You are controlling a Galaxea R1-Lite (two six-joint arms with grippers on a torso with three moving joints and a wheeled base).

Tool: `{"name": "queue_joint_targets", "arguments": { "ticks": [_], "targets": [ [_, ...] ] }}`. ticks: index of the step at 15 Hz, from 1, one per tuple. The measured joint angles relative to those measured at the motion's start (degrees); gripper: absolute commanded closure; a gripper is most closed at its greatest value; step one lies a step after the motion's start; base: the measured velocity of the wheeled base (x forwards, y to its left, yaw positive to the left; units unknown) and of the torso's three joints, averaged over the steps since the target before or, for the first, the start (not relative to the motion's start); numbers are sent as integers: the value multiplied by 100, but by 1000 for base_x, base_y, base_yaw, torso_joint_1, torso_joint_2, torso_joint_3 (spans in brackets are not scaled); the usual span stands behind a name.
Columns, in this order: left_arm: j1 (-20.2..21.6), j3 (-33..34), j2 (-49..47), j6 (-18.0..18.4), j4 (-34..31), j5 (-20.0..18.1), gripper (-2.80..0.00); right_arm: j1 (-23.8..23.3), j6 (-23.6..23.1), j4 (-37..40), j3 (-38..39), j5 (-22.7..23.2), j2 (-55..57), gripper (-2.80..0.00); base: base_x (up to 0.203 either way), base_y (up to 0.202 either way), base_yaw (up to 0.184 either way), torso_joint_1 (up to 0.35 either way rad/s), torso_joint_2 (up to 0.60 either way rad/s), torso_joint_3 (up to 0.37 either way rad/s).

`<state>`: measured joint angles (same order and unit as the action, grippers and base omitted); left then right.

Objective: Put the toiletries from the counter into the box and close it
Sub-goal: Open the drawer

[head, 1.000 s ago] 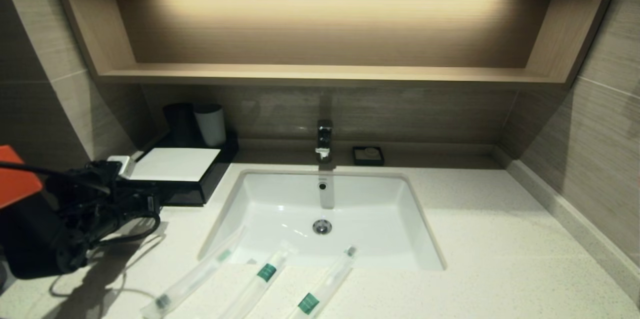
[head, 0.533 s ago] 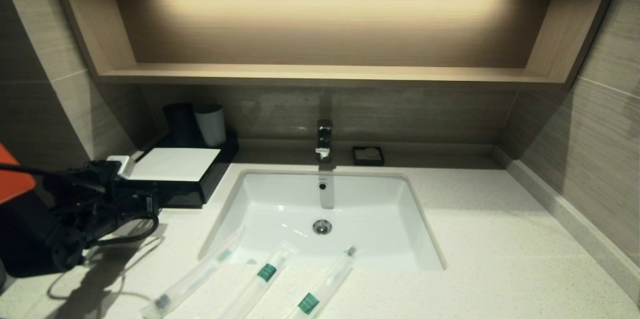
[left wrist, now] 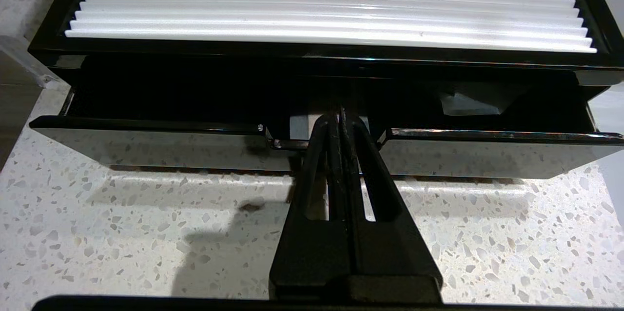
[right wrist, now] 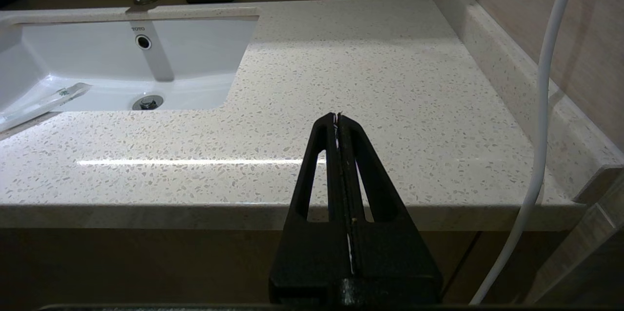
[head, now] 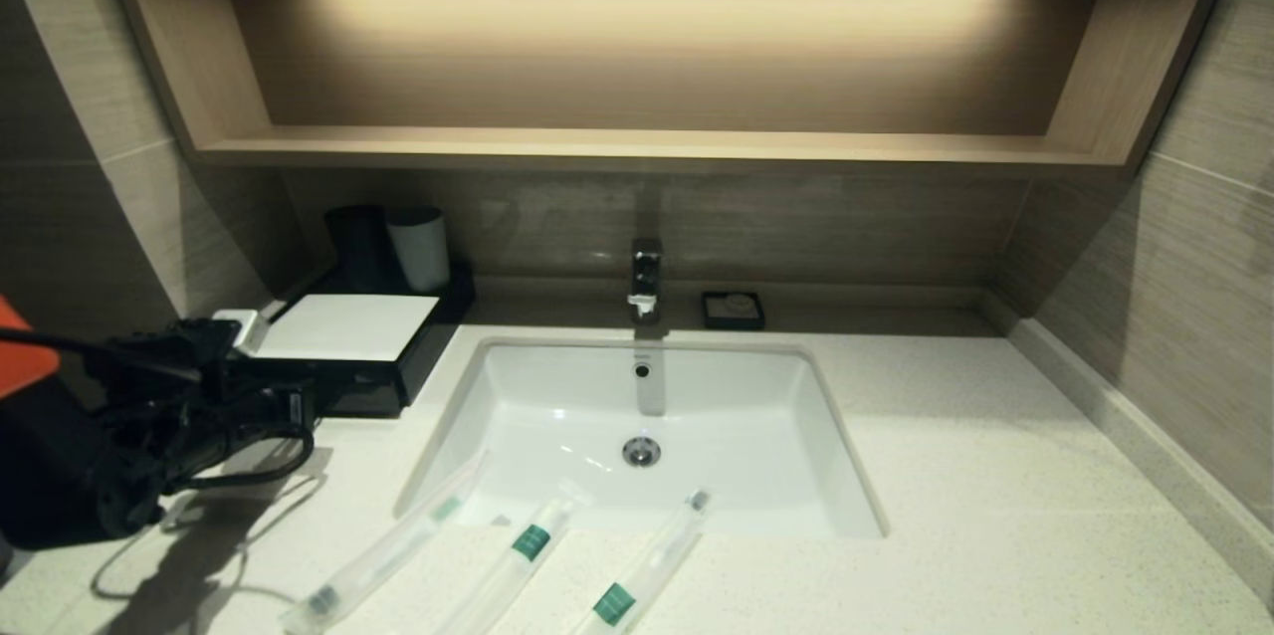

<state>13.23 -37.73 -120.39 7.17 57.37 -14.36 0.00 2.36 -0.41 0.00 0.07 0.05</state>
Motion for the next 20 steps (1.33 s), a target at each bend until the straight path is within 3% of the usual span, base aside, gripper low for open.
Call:
{"name": "queue_joint_targets", "arguments": {
  "ticks": [7, 20],
  "targets": [
    [0, 9, 278, 13, -410, 0, 0, 0, -1, -1, 0, -1, 0, 0, 0, 0, 0, 0, 0, 0],
    [68, -17, 745, 10, -468, 50, 0, 0, 0, -1, 0, 0, 0, 0, 0, 0, 0, 0, 0, 0]
  ]
}}
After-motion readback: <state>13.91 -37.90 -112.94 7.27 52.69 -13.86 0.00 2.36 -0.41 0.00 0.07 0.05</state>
